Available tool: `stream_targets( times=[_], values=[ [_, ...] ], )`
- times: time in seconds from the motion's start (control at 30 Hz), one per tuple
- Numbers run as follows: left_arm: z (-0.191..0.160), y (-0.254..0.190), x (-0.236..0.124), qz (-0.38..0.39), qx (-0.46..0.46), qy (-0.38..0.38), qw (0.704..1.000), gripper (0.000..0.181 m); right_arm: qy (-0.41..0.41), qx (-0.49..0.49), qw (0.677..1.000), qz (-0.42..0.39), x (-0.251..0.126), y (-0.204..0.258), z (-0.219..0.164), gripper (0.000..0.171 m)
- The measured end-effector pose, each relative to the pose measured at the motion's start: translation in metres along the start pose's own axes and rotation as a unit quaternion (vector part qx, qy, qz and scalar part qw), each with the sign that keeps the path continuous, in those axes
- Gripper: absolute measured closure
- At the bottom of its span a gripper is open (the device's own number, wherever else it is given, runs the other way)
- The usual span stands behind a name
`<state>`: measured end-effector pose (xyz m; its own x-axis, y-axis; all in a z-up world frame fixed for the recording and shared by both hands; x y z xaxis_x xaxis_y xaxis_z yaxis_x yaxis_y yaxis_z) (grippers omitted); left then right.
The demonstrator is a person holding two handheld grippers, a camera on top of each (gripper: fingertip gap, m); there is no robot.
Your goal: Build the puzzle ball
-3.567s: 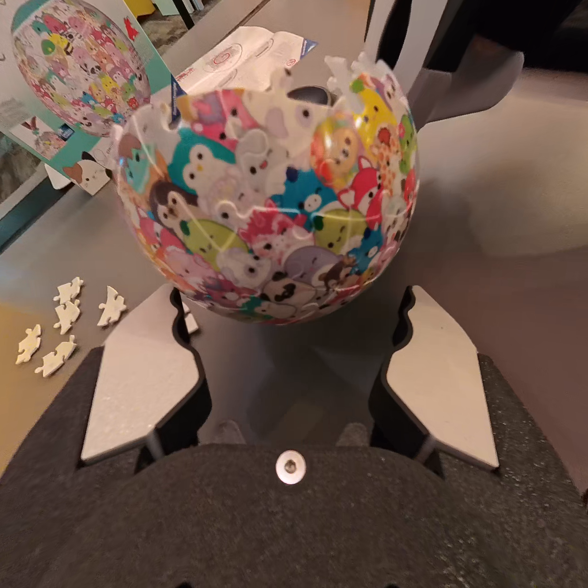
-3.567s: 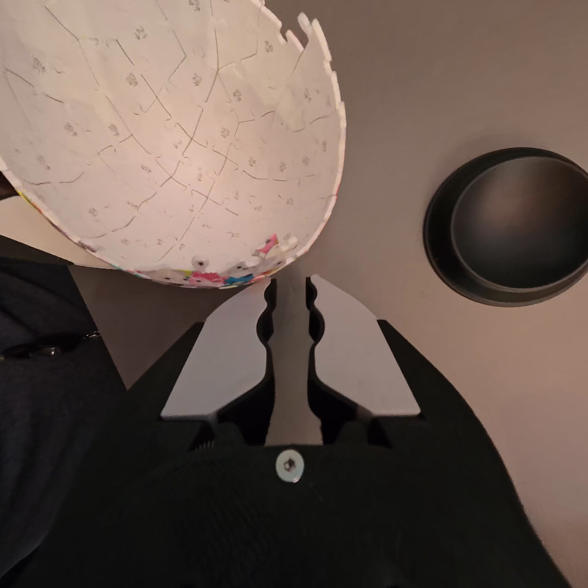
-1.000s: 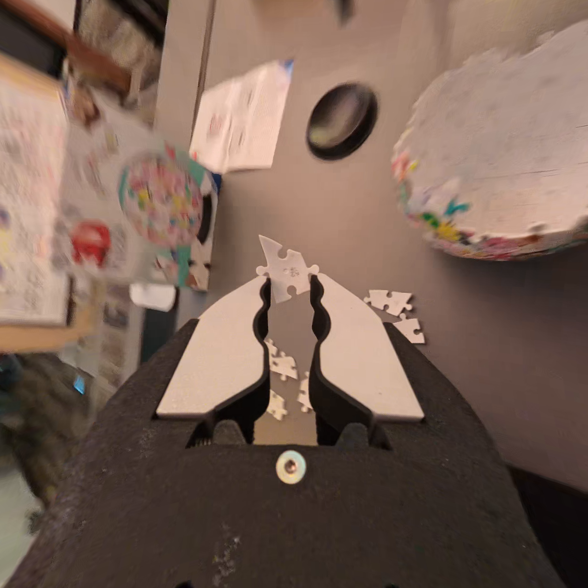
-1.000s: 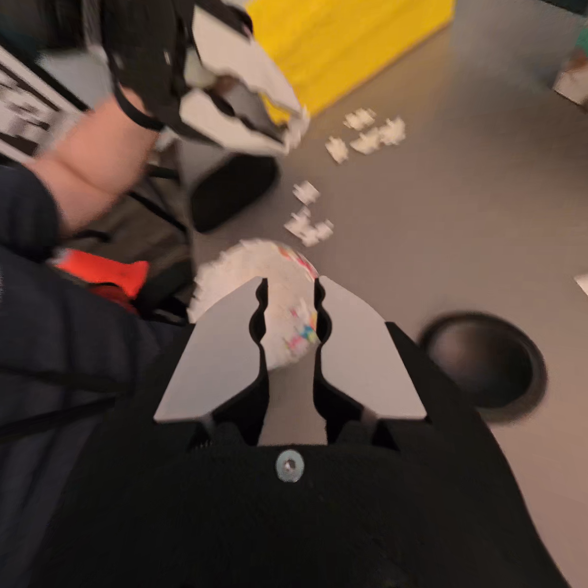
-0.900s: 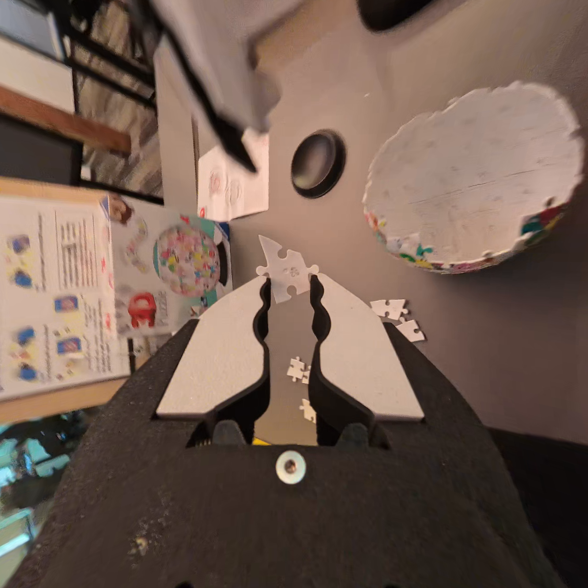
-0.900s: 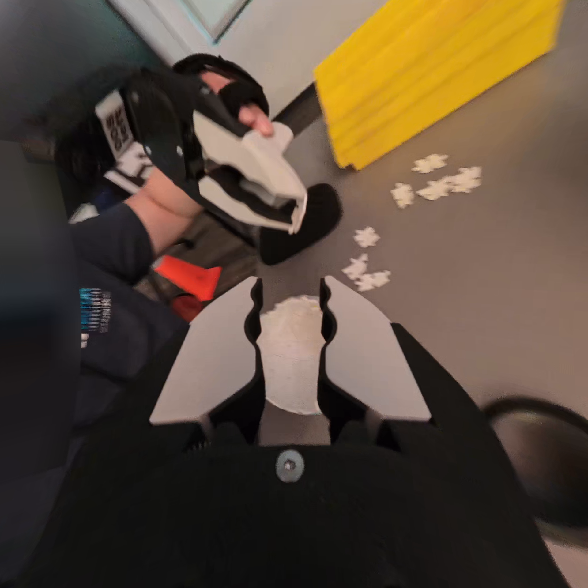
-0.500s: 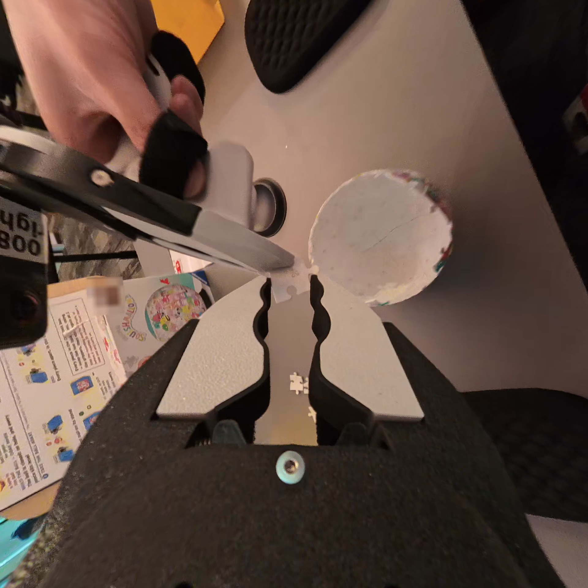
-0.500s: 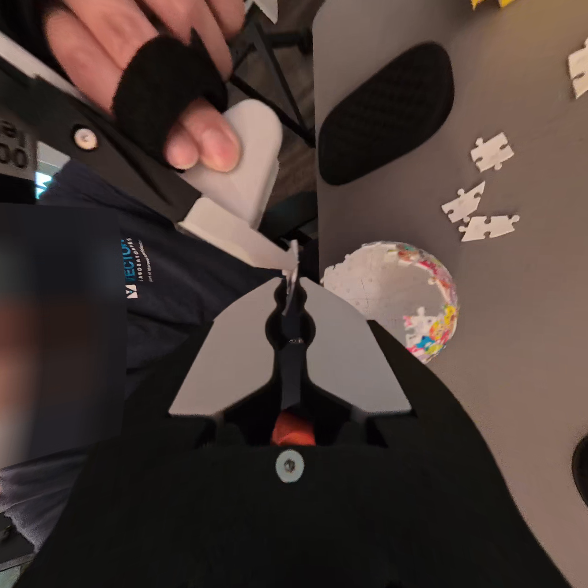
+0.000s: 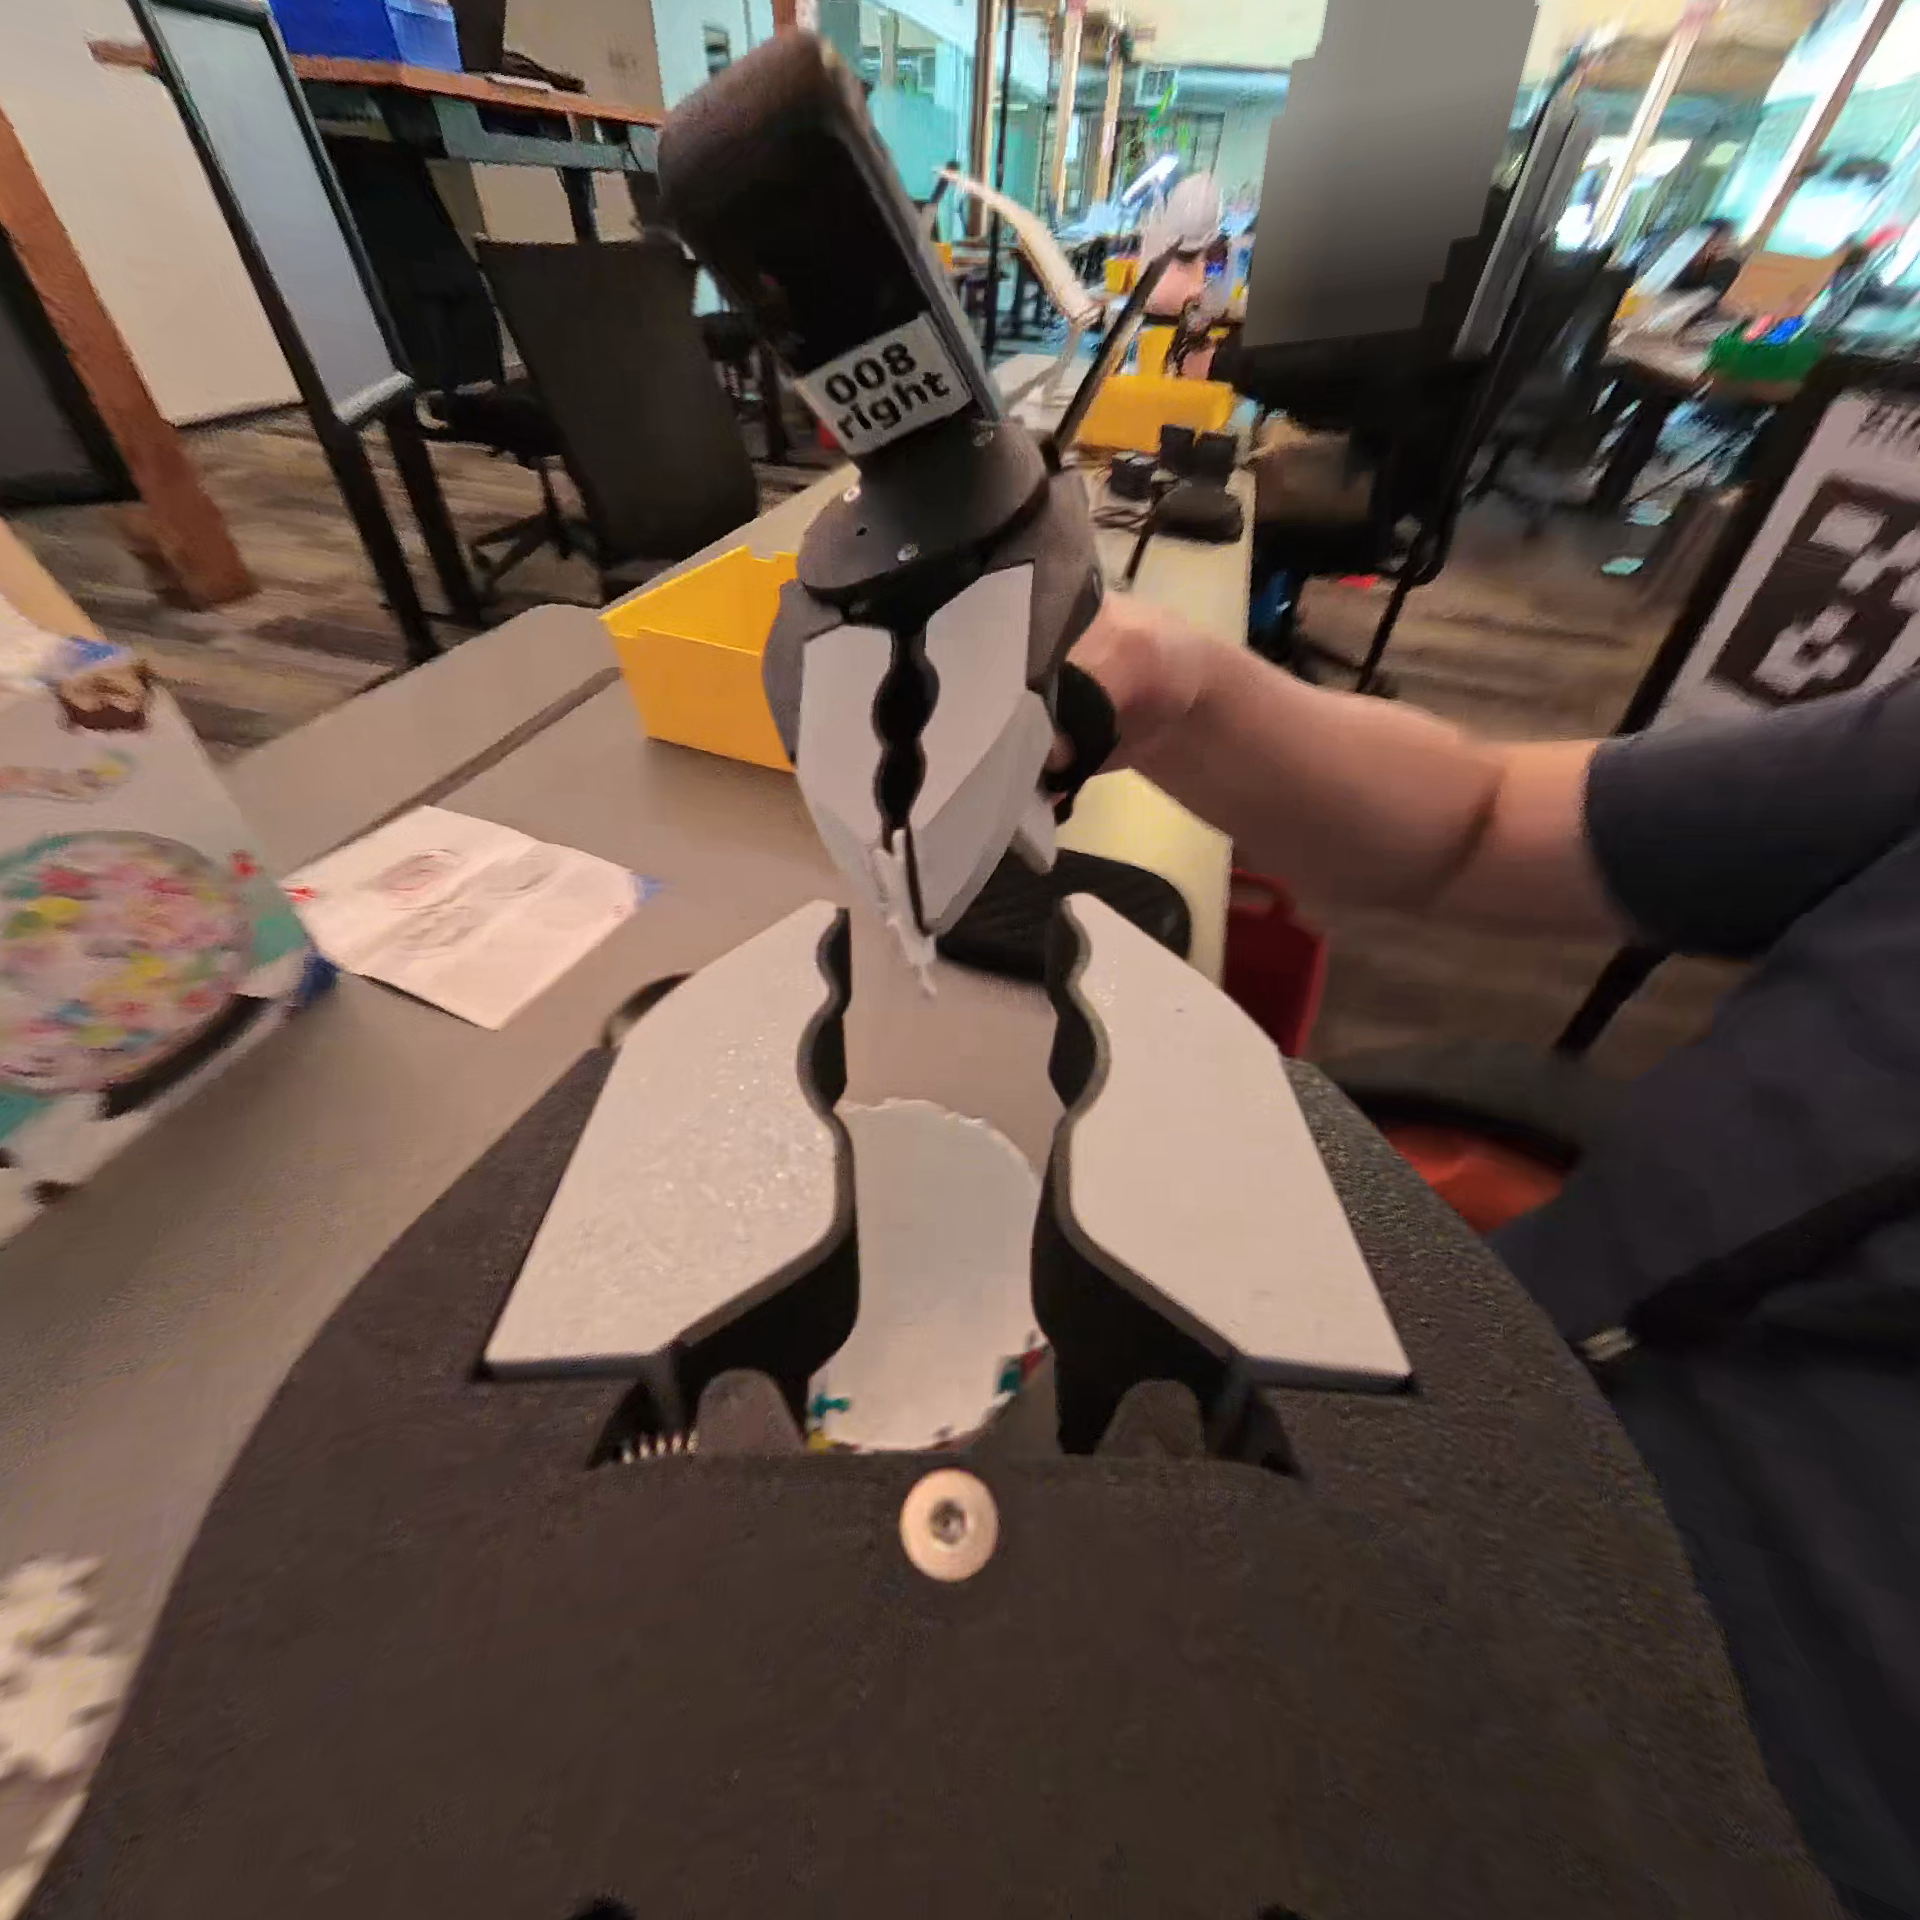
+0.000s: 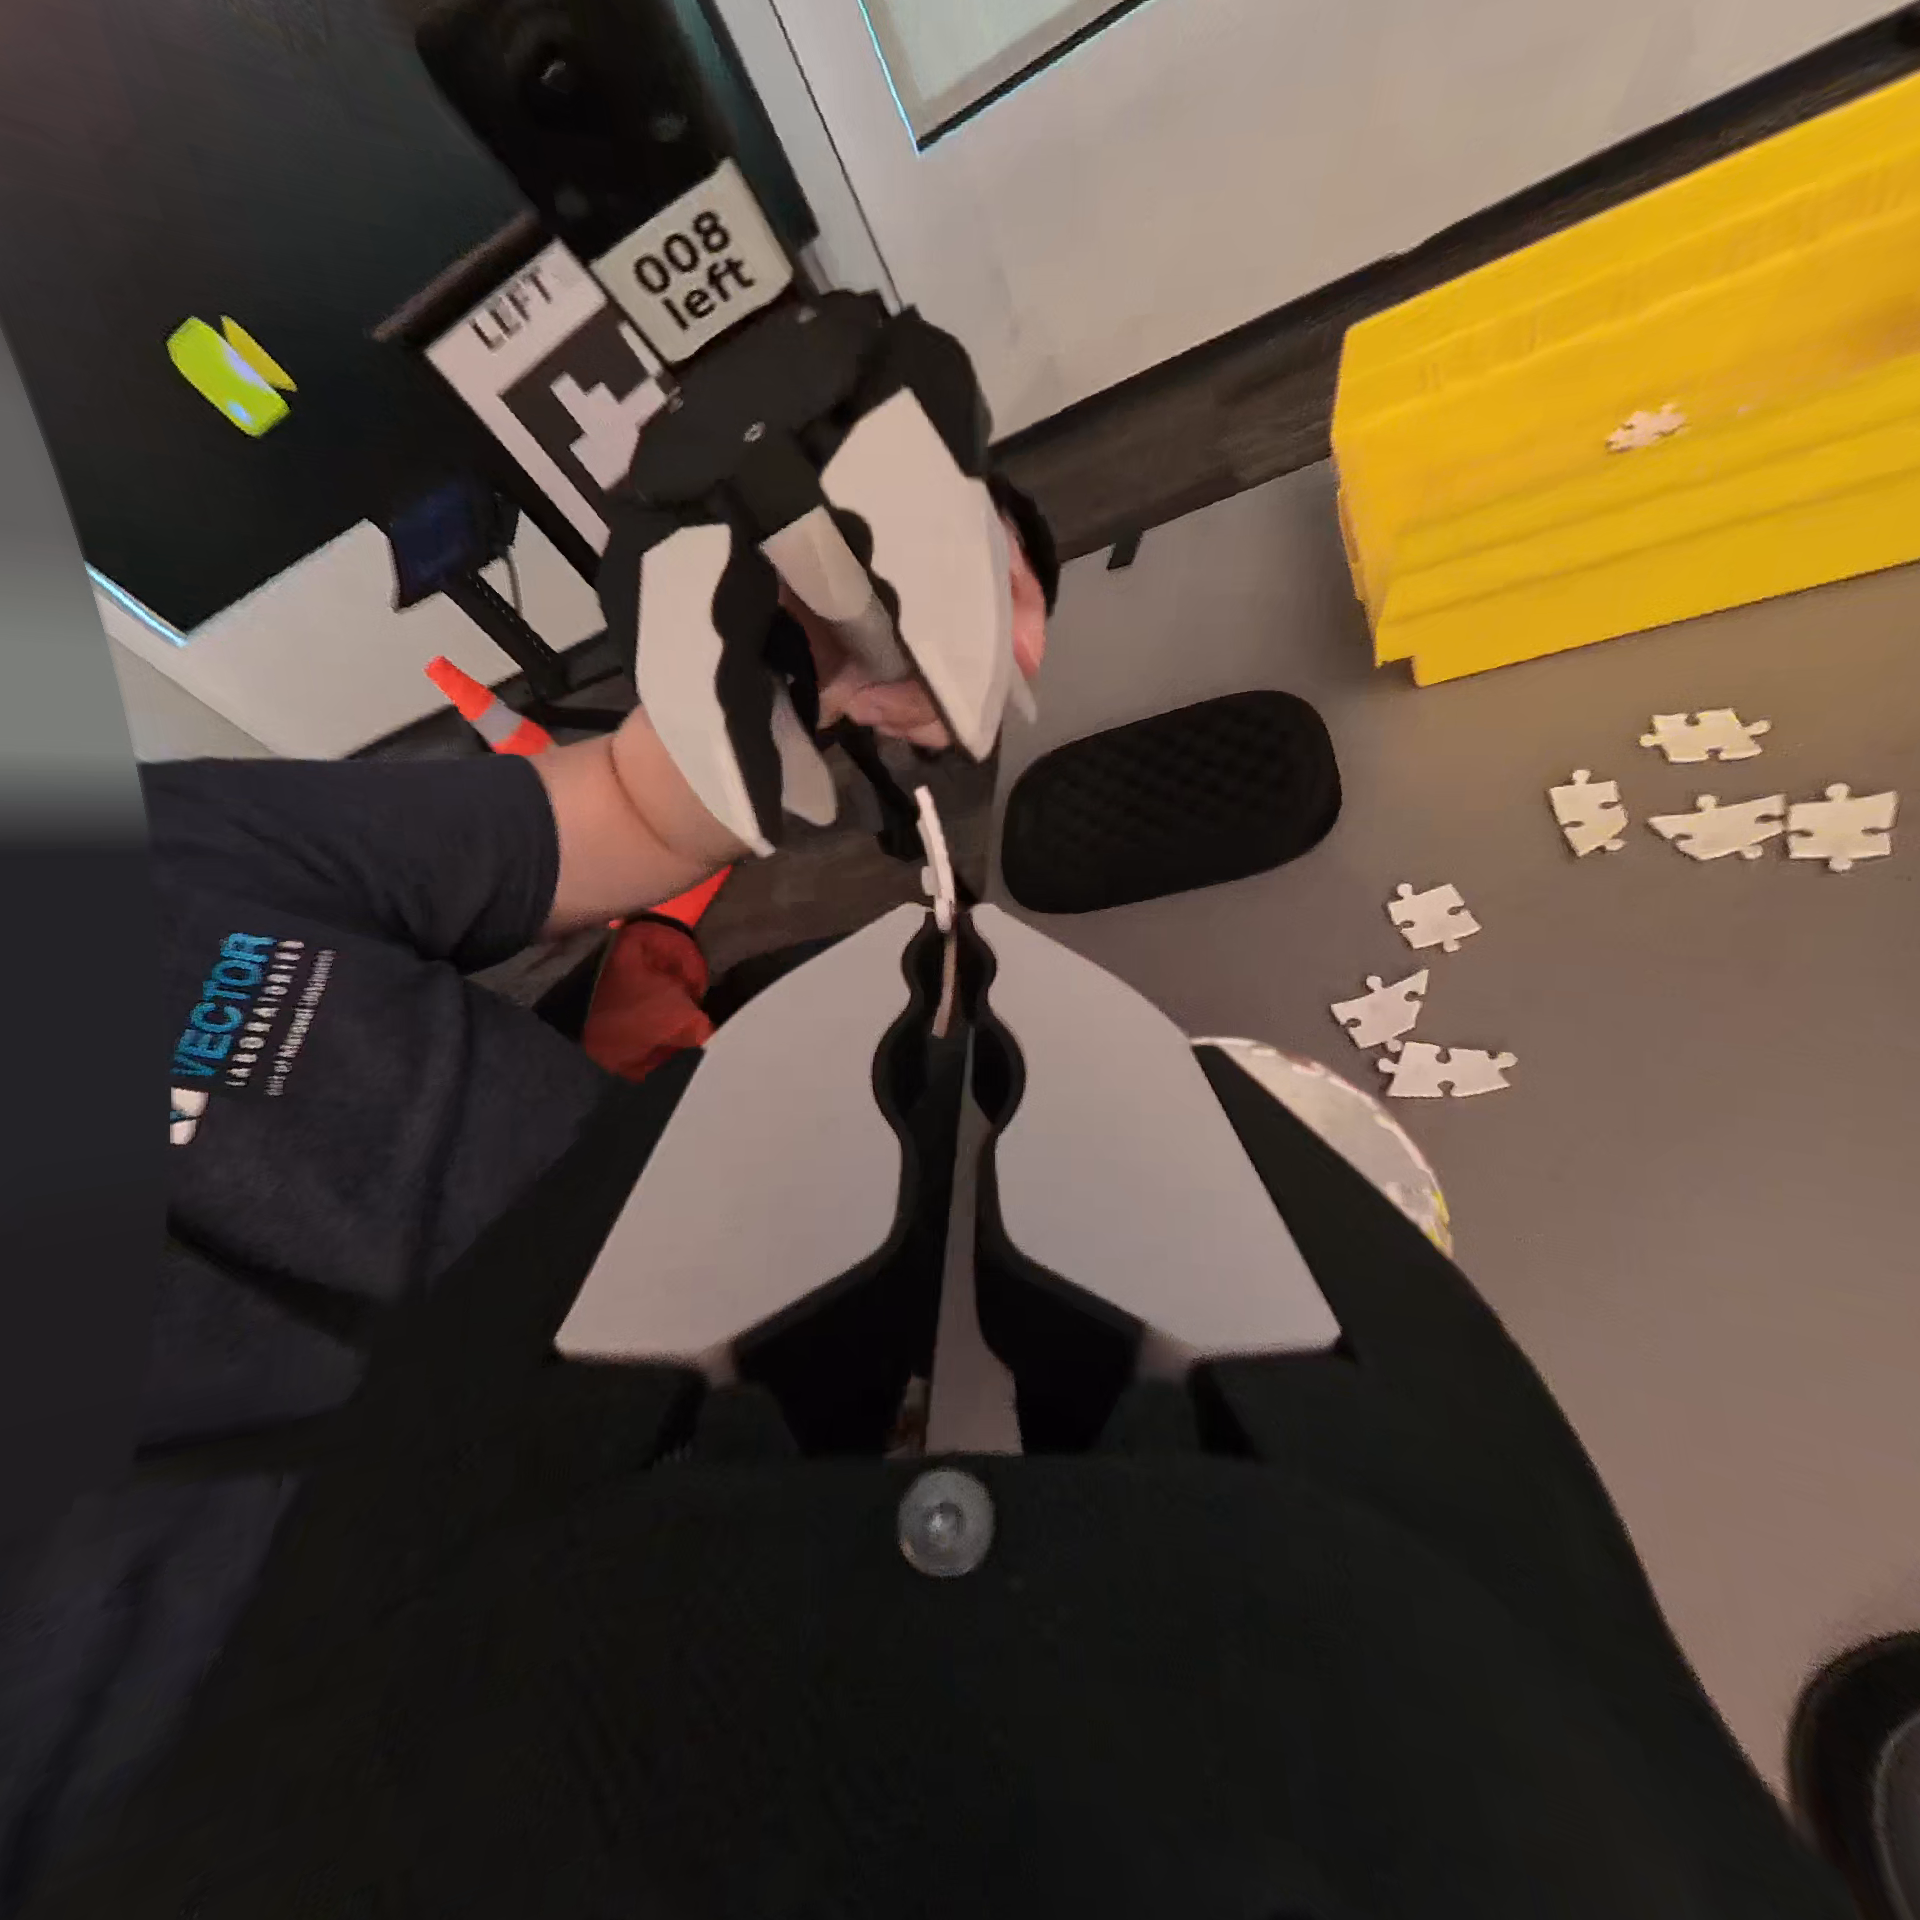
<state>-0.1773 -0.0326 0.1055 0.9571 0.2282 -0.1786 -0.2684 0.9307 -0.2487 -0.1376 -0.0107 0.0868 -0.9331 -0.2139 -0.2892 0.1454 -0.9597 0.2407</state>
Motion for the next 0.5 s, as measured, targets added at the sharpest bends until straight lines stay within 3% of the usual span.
stream_targets(
  times=[0.07,0.23,0.5],
  values=[
    [-0.007,-0.006,0.004,-0.012,-0.031,0.013,0.999,0.150,0.008,-0.029,0.999,-0.012,0.005,0.008,0.000,0.168],
    [-0.024,-0.016,0.010,0.000,-0.011,0.043,0.999,0.175,0.026,-0.058,0.998,-0.025,0.011,0.027,-0.009,0.168],
    [-0.026,-0.035,0.012,0.003,-0.024,0.049,0.999,0.179,0.039,-0.080,0.996,-0.020,0.008,0.049,-0.013,0.165]
  ],
)
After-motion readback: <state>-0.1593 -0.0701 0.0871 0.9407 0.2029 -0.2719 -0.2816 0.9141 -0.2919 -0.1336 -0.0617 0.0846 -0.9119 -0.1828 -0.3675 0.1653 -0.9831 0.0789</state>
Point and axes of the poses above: each gripper's, where its closed fingertips meet, x out along the fingers, z out of its top, y = z × x across the jaws, the point moved 2 cm from there along -x, back along the fingers, and after that the axes turned 12 degrees about -x, right-handed, at the moved point
